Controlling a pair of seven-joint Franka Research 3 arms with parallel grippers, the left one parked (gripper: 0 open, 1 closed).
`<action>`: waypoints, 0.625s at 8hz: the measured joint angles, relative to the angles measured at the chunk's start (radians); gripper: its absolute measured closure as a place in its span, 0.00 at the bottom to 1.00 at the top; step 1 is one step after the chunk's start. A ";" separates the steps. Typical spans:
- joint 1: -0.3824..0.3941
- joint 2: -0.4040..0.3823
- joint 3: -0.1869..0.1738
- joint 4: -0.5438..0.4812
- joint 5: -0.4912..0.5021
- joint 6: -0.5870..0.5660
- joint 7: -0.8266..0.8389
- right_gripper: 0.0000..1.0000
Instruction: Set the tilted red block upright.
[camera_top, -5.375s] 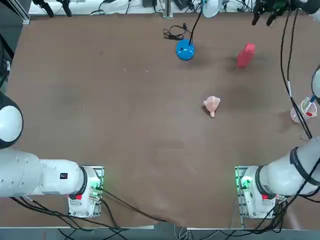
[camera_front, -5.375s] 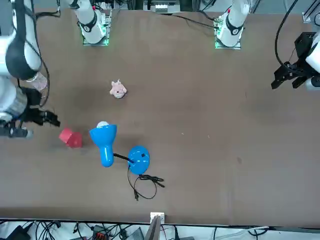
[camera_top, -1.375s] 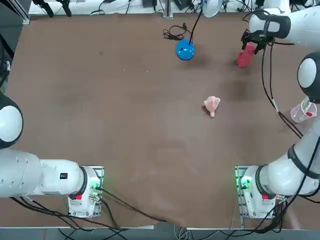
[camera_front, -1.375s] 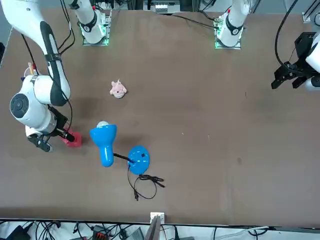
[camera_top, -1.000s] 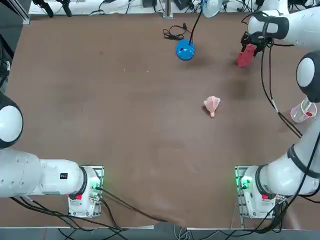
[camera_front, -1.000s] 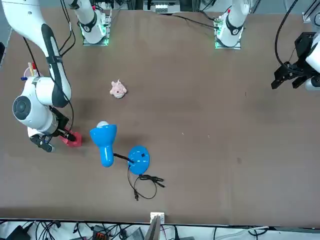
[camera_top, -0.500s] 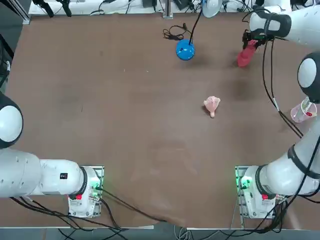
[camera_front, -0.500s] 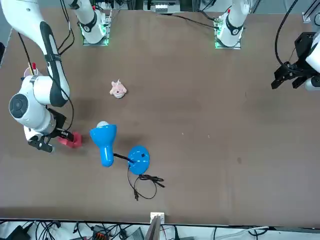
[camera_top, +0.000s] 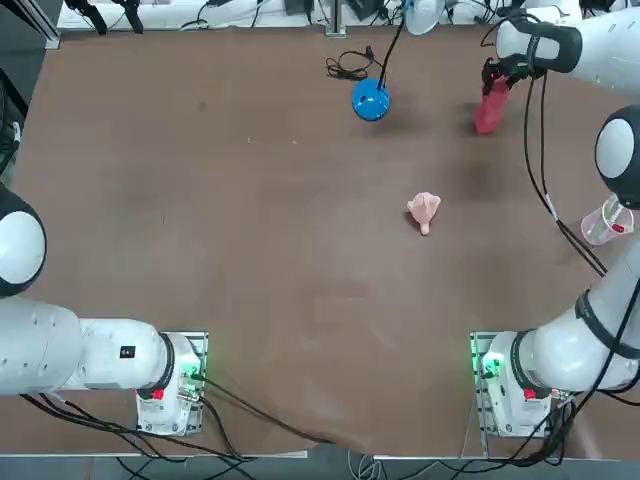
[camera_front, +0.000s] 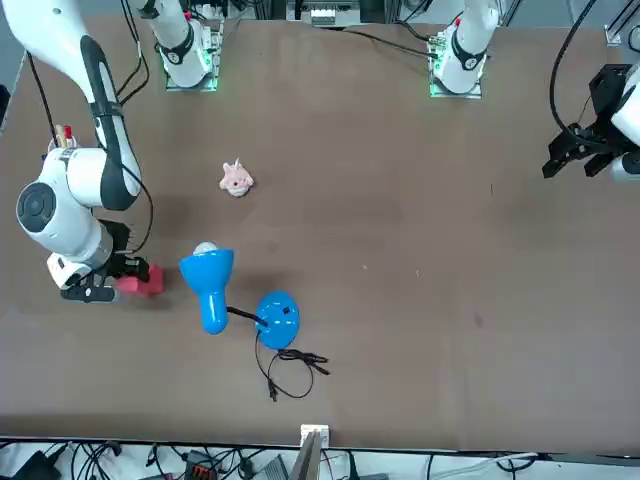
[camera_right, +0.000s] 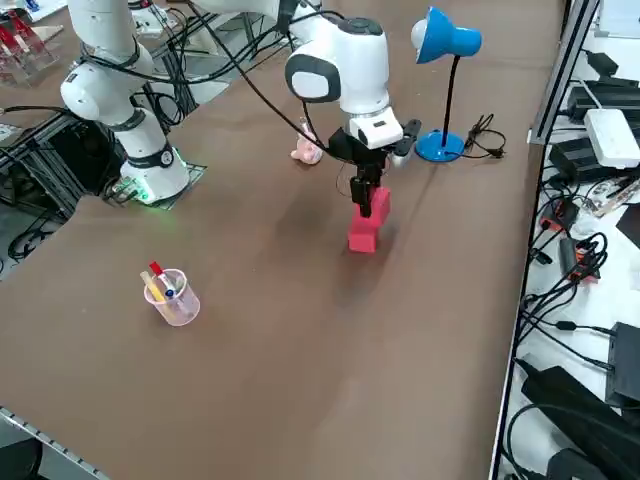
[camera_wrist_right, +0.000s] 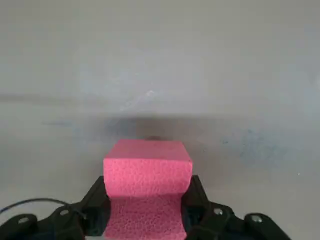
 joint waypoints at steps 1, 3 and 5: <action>-0.001 0.001 0.000 0.000 0.000 -0.002 -0.018 0.28; -0.002 0.005 -0.001 -0.001 0.000 -0.022 -0.021 0.28; -0.003 0.008 -0.001 -0.002 0.000 -0.030 -0.023 0.28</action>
